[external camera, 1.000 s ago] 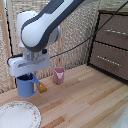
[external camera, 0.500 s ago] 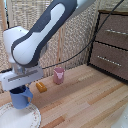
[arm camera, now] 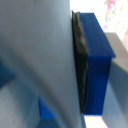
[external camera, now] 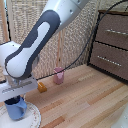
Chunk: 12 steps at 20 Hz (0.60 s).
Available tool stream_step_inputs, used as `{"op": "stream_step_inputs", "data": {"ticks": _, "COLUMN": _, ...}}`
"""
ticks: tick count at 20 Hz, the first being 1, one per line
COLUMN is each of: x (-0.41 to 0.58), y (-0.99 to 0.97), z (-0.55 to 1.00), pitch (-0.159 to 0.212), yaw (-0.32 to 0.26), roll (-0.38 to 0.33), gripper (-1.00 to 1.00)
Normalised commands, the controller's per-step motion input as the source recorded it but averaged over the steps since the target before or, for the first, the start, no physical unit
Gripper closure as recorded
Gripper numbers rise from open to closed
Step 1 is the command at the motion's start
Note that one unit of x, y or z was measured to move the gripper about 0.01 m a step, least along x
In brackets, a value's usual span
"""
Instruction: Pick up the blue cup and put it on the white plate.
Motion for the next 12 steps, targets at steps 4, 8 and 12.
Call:
{"op": "stream_step_inputs", "data": {"ticks": 4, "x": 0.085, "y": 0.13, "z": -0.11, "pitch": 0.019, "yaw": -0.001, "roll": -0.006, "gripper": -1.0}}
{"op": "stream_step_inputs", "data": {"ticks": 8, "x": 0.01, "y": -0.13, "z": 0.55, "pitch": 0.074, "yaw": 0.038, "roll": 0.023, "gripper": -1.0}}
{"op": "stream_step_inputs", "data": {"ticks": 12, "x": 0.009, "y": -0.18, "z": 0.95, "pitch": 0.006, "yaw": 0.054, "roll": 0.003, "gripper": -1.0}}
